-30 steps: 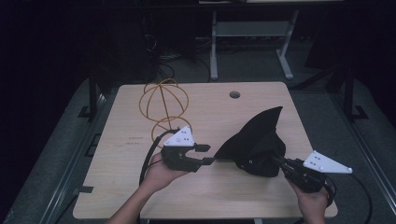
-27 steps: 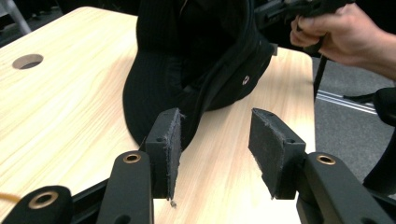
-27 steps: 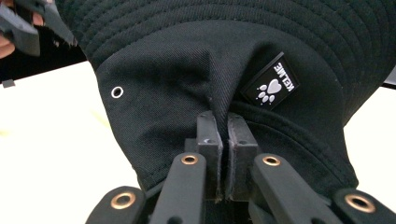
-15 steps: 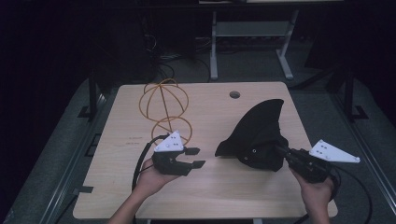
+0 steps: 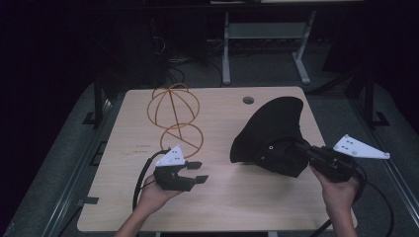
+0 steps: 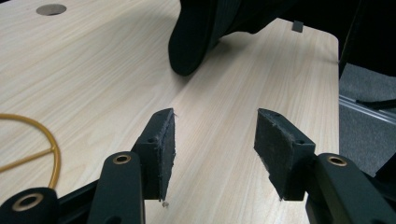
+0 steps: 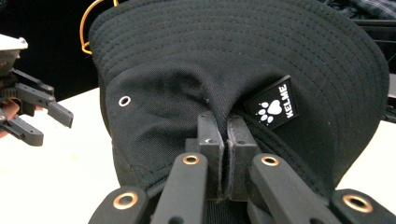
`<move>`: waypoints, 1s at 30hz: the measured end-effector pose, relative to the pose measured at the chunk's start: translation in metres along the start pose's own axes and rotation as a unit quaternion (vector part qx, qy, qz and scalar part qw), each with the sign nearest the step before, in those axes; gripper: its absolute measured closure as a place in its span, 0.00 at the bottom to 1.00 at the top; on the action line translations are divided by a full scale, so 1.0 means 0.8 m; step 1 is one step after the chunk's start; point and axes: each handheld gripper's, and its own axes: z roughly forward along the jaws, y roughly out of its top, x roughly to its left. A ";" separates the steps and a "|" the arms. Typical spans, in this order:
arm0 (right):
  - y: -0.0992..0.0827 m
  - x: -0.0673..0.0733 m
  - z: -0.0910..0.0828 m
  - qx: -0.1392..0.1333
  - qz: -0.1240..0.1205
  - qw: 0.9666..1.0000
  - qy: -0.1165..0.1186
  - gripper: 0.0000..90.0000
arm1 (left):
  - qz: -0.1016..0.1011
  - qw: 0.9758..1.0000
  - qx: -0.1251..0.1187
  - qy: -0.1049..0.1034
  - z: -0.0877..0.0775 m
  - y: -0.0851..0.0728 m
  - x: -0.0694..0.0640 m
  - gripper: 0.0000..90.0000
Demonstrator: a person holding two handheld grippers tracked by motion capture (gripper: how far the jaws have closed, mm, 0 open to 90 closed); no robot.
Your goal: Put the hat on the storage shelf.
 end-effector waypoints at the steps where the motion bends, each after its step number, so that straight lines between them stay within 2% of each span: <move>1: 0.005 0.001 0.001 0.003 -0.007 1.000 0.000 0.97 | 0.002 1.000 0.007 0.003 0.001 -0.002 0.000 0.52; 7: 0.017 0.004 0.004 0.003 -0.005 1.000 0.006 0.97 | 0.003 1.000 0.006 0.007 0.000 -0.007 0.000 0.51; 9: 0.025 0.005 0.004 -0.001 -0.017 1.000 0.008 0.97 | 0.002 1.000 0.007 0.007 -0.001 -0.009 0.000 0.50; 12: 0.030 0.007 0.002 0.001 -0.011 1.000 0.012 0.97 | 0.006 1.000 0.005 0.009 -0.002 -0.011 -0.002 0.50; 15: 0.037 0.008 0.000 -0.001 -0.016 1.000 0.014 0.97 | 0.009 1.000 0.003 0.013 -0.003 -0.011 -0.002 0.49; 21: 0.048 0.008 0.001 -0.004 -0.021 1.000 0.023 0.97 | -0.008 1.000 -0.010 0.007 -0.005 -0.012 0.001 0.45; 30: 0.059 0.010 0.010 0.003 -0.018 0.999 0.035 0.97 | -0.006 1.000 -0.003 0.009 -0.005 -0.017 0.004 0.40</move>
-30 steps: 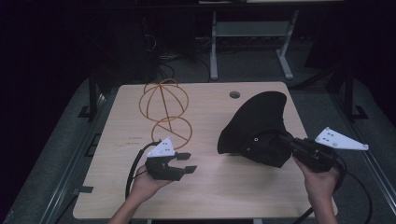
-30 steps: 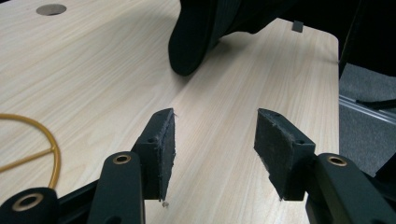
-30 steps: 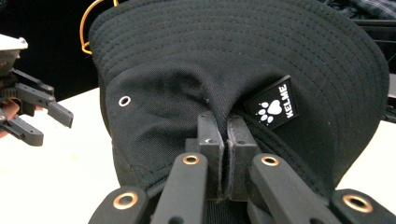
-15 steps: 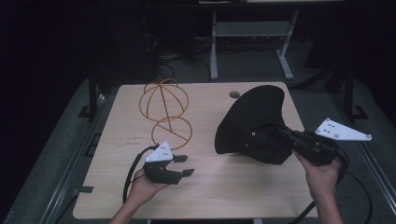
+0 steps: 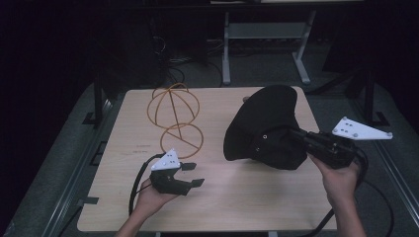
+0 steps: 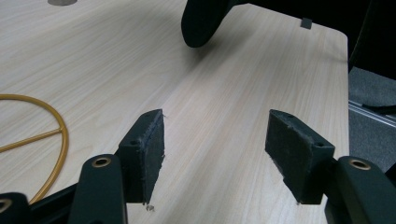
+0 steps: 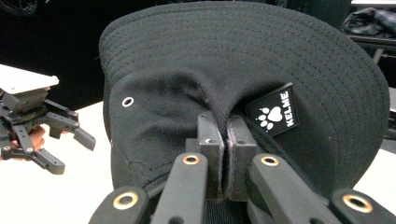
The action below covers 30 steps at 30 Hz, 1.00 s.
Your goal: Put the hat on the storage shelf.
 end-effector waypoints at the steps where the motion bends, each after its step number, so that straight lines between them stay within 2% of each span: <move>1: 0.001 0.000 0.001 0.002 0.000 1.000 -0.001 0.97 | -0.001 1.000 0.001 -0.001 0.001 -0.001 0.000 0.39; 15: 0.024 0.000 0.018 0.007 0.001 1.000 0.012 0.97 | 0.005 1.000 0.009 -0.004 0.006 -0.005 -0.002 0.31; 30: 0.050 0.005 0.033 0.011 -0.009 1.000 0.022 0.97 | 0.020 1.000 0.022 0.001 0.011 -0.008 -0.005 0.29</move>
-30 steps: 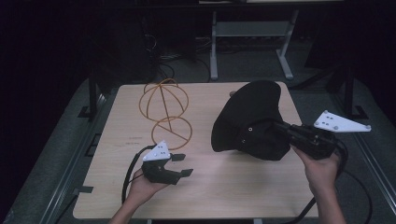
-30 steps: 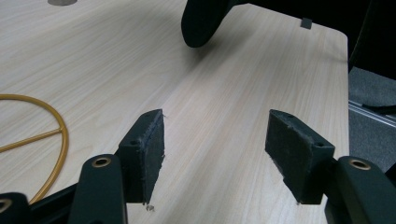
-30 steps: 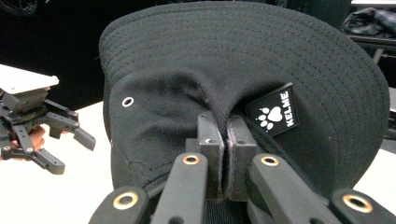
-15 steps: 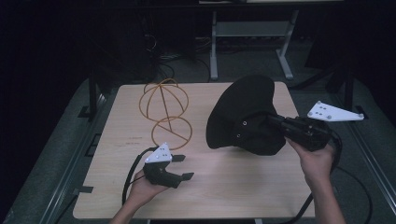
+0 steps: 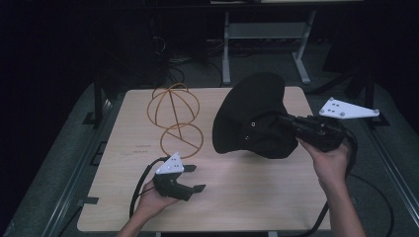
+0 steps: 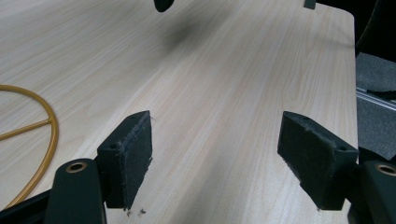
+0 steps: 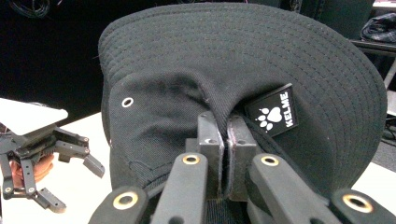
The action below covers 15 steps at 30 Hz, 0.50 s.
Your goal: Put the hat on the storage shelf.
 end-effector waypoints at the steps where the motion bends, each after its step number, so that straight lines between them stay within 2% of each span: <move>1: 0.004 0.001 0.002 -0.002 -0.003 1.000 0.001 0.97 | 0.001 1.000 0.000 0.000 0.000 0.000 0.000 0.29; 7: 0.016 0.001 0.009 -0.004 -0.005 1.000 0.009 0.97 | 0.006 1.000 -0.005 0.000 0.001 0.000 0.000 0.29; 15: 0.029 -0.001 0.022 0.000 -0.009 1.000 0.016 0.97 | 0.001 1.000 -0.009 0.001 0.001 -0.001 0.002 0.29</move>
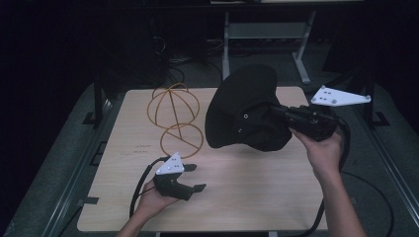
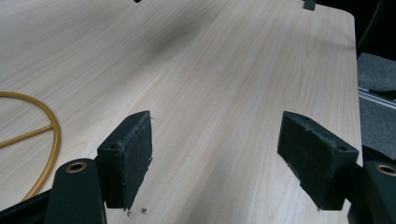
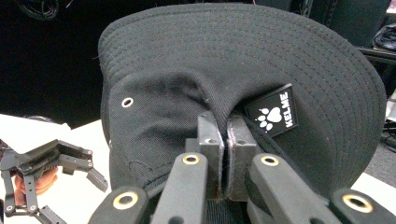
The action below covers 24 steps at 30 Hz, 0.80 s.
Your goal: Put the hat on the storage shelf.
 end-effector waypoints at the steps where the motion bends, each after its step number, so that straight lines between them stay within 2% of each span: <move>1: 0.002 0.000 0.002 0.000 0.000 1.000 0.002 0.97 | 0.000 1.000 0.000 -0.001 0.000 0.000 0.000 0.29; 6: 0.014 0.003 0.010 0.003 -0.007 1.000 0.007 0.97 | 0.011 1.000 0.006 -0.004 0.006 -0.001 -0.002 0.29; 14: 0.030 0.007 0.019 0.003 -0.013 1.000 0.012 0.97 | 0.013 1.000 0.004 -0.011 0.011 0.000 -0.003 0.29; 20: 0.045 0.010 0.035 0.006 -0.016 1.000 0.020 0.97 | 0.024 0.999 0.015 -0.015 0.016 -0.001 -0.005 0.29; 24: 0.055 0.012 0.046 0.005 -0.019 0.999 0.028 0.97 | 0.018 1.000 0.009 -0.015 0.014 -0.001 -0.003 0.29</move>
